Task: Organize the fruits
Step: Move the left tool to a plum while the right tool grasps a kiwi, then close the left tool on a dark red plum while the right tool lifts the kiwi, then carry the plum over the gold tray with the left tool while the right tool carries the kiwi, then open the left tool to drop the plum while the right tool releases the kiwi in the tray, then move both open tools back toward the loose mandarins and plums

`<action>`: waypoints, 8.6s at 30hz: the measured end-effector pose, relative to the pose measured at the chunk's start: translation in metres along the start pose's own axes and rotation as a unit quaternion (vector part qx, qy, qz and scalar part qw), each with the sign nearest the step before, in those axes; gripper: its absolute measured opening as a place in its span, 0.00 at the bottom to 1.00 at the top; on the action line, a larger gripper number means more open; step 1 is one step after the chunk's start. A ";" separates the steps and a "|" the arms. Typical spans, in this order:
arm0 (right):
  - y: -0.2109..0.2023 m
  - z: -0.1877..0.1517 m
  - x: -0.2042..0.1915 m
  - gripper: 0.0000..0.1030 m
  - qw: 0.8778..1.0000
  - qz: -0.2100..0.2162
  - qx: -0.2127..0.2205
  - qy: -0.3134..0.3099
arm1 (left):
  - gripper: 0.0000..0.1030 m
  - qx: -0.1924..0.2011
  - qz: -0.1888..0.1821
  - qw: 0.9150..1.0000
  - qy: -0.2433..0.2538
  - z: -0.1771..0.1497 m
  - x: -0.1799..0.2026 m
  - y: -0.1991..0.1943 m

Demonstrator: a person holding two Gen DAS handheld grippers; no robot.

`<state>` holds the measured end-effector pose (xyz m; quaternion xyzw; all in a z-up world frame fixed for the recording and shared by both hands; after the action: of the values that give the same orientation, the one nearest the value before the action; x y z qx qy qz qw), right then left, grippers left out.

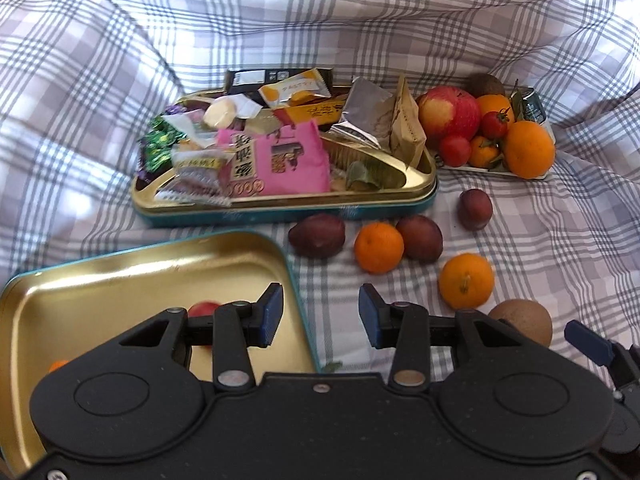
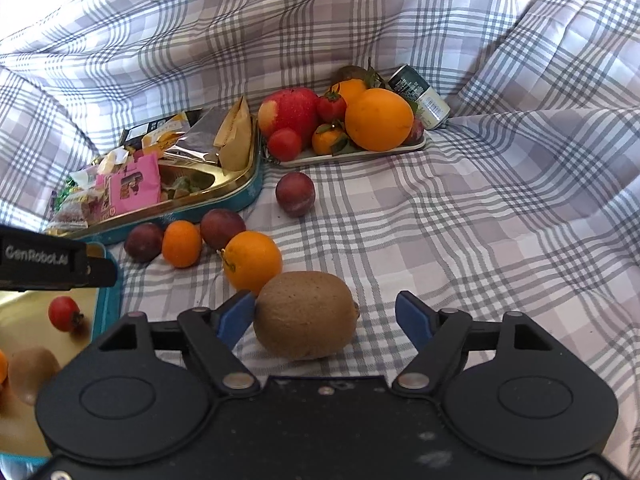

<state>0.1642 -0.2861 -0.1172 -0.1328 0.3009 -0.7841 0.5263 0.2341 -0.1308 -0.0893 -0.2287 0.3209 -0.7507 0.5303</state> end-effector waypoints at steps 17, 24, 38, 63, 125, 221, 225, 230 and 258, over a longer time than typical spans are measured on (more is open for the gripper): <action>0.022 -0.017 -0.011 0.73 0.999 -0.029 0.008 -0.040 | 0.49 0.007 -0.046 0.999 0.013 0.013 0.018 0.033; 0.021 -0.016 -0.015 0.62 0.996 -0.040 0.033 -0.067 | 0.49 0.009 -0.033 0.999 0.004 0.020 0.014 0.043; 0.019 -0.016 -0.016 0.61 0.997 -0.039 0.042 -0.061 | 0.49 0.016 0.004 1.000 -0.004 0.030 -0.006 0.055; 0.020 -0.015 -0.017 0.62 0.996 -0.043 0.046 -0.064 | 0.51 -0.020 0.007 0.999 0.031 0.023 -0.004 0.090; -0.078 -0.005 0.018 0.60 0.999 -0.038 -0.002 0.031 | 0.49 0.016 0.032 0.998 -0.052 -0.043 -0.048 -0.093; -0.040 -0.003 -0.269 0.60 0.960 0.201 -0.064 -0.184 | 0.49 -0.043 0.162 0.977 -0.129 -0.035 -0.237 -0.030; -0.046 -0.008 -0.257 0.60 0.963 0.197 -0.071 -0.169 | 0.49 -0.046 0.160 0.978 -0.126 -0.043 -0.230 -0.040; -0.058 -0.011 -0.240 0.60 0.967 0.189 -0.068 -0.157 | 0.49 -0.046 0.152 0.979 -0.126 -0.053 -0.219 -0.055; -0.095 -0.032 -0.063 0.60 0.994 0.083 -0.064 -0.038 | 0.49 -0.054 0.085 0.994 -0.052 -0.083 -0.079 -0.084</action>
<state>0.1023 -0.1928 -0.0776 -0.1706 0.3402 -0.7113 0.5909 0.1485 -0.0172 -0.0861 -0.2675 0.3514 -0.6713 0.5952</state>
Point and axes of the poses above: each gripper's, at about its wrist camera, not at the fingertips, and y roughly the way its jaws point, x to its right, z to its top, the point moved 10 cm from there along y, roughly the way its jaws point, and after that the axes turned 7 degrees about x, right-handed, at the moved point
